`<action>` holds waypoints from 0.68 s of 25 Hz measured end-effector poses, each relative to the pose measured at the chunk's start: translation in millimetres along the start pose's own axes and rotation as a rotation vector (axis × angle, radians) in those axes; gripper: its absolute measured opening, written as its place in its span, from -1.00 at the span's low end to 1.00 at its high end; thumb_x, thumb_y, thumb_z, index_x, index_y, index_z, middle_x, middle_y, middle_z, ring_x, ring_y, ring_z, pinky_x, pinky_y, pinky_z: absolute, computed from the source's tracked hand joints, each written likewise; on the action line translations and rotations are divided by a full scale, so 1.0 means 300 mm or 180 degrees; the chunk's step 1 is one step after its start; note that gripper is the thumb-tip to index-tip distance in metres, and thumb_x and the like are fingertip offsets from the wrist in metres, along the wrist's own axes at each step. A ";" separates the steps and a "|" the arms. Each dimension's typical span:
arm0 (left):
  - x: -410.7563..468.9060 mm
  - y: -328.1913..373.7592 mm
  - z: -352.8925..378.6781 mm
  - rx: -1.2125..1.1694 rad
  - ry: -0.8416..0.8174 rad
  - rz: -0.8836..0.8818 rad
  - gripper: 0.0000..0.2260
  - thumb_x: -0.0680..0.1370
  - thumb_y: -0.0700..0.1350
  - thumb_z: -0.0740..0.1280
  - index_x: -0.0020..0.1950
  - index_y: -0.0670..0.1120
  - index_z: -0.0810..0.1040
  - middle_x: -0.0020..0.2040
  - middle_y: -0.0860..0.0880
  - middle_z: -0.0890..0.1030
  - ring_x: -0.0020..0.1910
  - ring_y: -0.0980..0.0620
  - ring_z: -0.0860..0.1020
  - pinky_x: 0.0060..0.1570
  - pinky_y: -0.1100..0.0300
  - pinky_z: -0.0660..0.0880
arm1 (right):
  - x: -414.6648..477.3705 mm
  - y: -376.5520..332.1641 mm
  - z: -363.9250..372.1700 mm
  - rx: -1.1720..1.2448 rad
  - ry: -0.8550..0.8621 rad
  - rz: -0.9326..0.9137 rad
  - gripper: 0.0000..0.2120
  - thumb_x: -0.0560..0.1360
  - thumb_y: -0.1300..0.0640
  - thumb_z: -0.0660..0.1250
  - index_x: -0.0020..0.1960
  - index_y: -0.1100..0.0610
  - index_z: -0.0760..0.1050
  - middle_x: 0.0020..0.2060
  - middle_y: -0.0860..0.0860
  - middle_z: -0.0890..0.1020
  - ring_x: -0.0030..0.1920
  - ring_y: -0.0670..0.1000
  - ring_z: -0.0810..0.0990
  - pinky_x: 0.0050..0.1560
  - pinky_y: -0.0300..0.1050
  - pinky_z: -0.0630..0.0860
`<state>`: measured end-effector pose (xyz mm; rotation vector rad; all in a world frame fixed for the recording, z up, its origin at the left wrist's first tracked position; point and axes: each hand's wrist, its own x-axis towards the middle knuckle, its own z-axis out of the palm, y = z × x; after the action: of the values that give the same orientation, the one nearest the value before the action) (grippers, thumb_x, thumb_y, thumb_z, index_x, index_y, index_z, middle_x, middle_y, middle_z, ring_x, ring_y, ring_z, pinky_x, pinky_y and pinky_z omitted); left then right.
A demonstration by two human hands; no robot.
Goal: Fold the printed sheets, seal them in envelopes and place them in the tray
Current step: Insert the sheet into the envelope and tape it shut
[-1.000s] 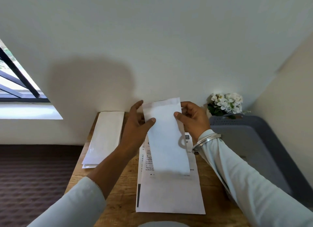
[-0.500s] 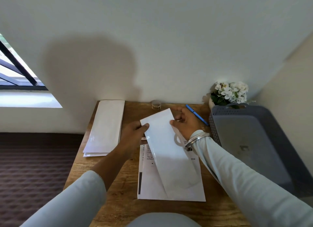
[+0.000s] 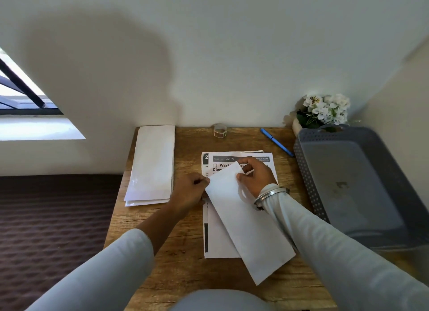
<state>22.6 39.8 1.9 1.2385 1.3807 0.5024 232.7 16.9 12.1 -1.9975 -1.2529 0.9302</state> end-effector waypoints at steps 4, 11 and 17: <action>-0.002 -0.029 -0.004 0.1089 -0.0024 0.0468 -0.92 0.62 -0.05 0.33 -0.02 -0.03 0.58 0.09 -0.06 0.68 -0.17 0.00 0.67 -0.12 -0.01 0.67 | -0.015 0.011 0.014 -0.0549 0.0126 -0.0190 -0.64 0.45 0.22 0.42 0.20 -0.04 0.52 0.00 -0.05 0.60 -0.05 -0.01 0.58 0.09 -0.06 0.56; -0.005 -0.068 0.021 0.2490 0.0135 0.1297 -0.90 0.62 0.01 0.32 0.04 0.04 0.43 0.22 -0.03 0.62 -0.03 0.06 0.54 -0.24 0.24 0.46 | -0.096 0.013 0.088 -0.2508 -0.0078 -0.1107 -0.57 0.49 0.14 0.35 0.36 0.06 0.47 0.29 0.07 0.49 0.23 0.15 0.50 0.28 0.05 0.46; -0.046 -0.156 0.018 0.3538 0.0118 0.2377 -0.60 0.56 -0.05 0.42 0.39 -0.04 0.50 0.36 -0.04 0.53 0.30 -0.08 0.49 0.23 0.01 0.51 | -0.134 0.049 0.141 -0.2997 -0.0346 -0.1492 -0.46 0.40 0.11 0.43 0.37 0.10 0.46 0.31 0.08 0.53 0.26 0.16 0.51 0.22 0.09 0.51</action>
<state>6.9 9.7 -33.4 2.6998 1.1850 0.2136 193.3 -20.6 -13.8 -2.1080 -2.3903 0.2005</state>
